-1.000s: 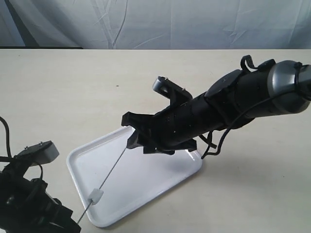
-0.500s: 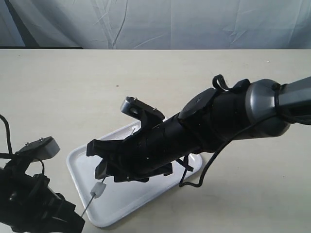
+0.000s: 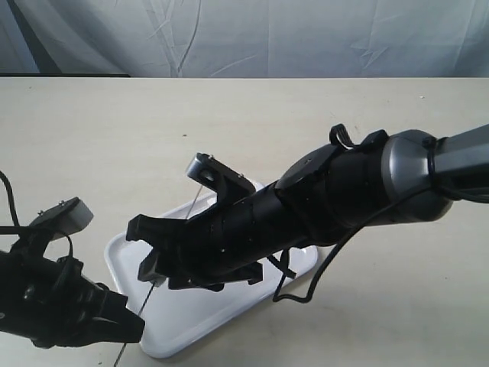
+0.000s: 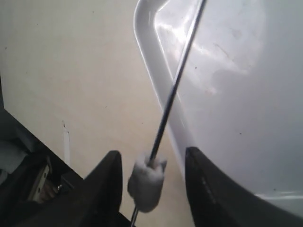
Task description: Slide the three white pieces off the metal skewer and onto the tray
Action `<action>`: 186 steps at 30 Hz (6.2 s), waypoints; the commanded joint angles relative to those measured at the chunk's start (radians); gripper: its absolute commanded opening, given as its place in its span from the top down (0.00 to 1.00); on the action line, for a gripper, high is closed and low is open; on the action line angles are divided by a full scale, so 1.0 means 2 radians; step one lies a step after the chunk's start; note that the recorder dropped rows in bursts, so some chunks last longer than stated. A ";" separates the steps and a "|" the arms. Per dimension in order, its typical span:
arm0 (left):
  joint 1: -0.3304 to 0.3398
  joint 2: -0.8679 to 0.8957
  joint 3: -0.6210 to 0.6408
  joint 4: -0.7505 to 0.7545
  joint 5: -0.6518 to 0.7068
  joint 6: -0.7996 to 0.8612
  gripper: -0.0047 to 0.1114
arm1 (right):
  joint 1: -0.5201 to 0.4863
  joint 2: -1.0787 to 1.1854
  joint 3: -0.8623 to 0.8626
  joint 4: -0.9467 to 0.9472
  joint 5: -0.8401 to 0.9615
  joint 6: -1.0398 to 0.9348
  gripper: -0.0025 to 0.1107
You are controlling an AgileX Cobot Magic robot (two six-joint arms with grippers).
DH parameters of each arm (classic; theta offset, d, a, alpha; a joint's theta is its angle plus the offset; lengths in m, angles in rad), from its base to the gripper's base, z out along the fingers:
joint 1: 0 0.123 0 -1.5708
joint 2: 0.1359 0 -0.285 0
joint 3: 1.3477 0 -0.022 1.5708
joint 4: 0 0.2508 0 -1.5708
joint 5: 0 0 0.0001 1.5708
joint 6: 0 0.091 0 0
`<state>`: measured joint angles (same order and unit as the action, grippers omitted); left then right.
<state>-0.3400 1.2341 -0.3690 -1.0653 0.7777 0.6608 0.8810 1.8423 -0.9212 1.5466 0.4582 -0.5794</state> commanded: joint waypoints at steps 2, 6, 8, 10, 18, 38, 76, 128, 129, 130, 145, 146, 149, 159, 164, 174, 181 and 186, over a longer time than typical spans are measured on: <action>0.000 0.000 0.001 -0.019 -0.016 0.000 0.96 | 0.011 0.000 -0.002 0.005 -0.014 -0.002 0.61; 0.000 0.000 0.001 -0.018 -0.017 0.000 0.96 | 0.013 0.000 -0.002 0.005 -0.020 -0.002 0.61; 0.000 0.000 0.001 -0.018 -0.019 0.000 0.96 | 0.013 0.000 -0.002 0.004 -0.018 -0.002 0.61; 0.000 0.000 0.001 -0.018 -0.019 0.000 0.96 | 0.013 0.000 -0.002 0.004 -0.018 -0.002 0.61; 0.000 0.000 0.001 -0.017 -0.020 -0.005 0.96 | 0.013 0.000 -0.002 0.004 -0.019 -0.002 0.69; 0.000 0.000 0.016 -0.042 -0.008 -0.043 0.96 | 0.013 0.000 -0.002 0.007 -0.074 -0.007 0.80; 0.000 0.000 0.100 -0.245 -0.023 0.160 0.96 | 0.013 0.000 -0.016 0.004 -0.064 -0.025 0.76; 0.000 -0.071 0.137 -0.169 -0.012 0.040 0.96 | 0.013 -0.088 -0.016 -0.081 -0.259 -0.051 0.63; 0.000 -0.065 0.128 -0.164 -0.018 0.036 0.96 | 0.013 -0.102 -0.016 -0.087 -0.257 -0.051 0.63; 0.000 -0.057 0.121 -0.161 -0.019 0.036 0.96 | 0.013 -0.116 -0.016 -0.092 -0.250 -0.051 0.63; 0.000 0.068 0.024 -0.145 -0.054 0.054 0.96 | 0.013 -0.277 -0.016 -0.142 -0.022 -0.051 0.63; 0.000 0.079 0.020 -0.141 -0.053 0.054 0.96 | 0.013 -0.288 -0.016 -0.142 -0.016 -0.051 0.63; 0.000 0.107 0.013 -0.140 -0.060 0.058 0.96 | 0.013 -0.322 -0.016 -0.142 -0.007 -0.050 0.63; 0.000 0.166 0.009 -0.195 -0.085 0.136 0.96 | 0.013 -0.422 -0.016 -0.142 0.019 -0.035 0.63; 0.000 0.168 0.004 -0.208 -0.062 0.156 0.96 | 0.013 -0.443 -0.016 -0.144 0.041 -0.022 0.63; 0.000 0.168 0.000 -0.211 -0.049 0.166 0.87 | 0.013 -0.446 -0.016 -0.146 0.045 -0.005 0.63; 0.000 0.168 0.000 -0.213 -0.049 0.176 0.65 | 0.013 -0.446 -0.016 -0.146 0.049 -0.002 0.63; 0.000 0.168 0.000 -0.241 -0.047 0.199 0.71 | 0.013 -0.449 -0.016 -0.162 0.051 -0.002 0.63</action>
<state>-0.3400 1.5705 -0.3639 -1.5055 0.6688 1.0359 0.9105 0.9566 -0.9488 1.2544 0.5527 -0.5826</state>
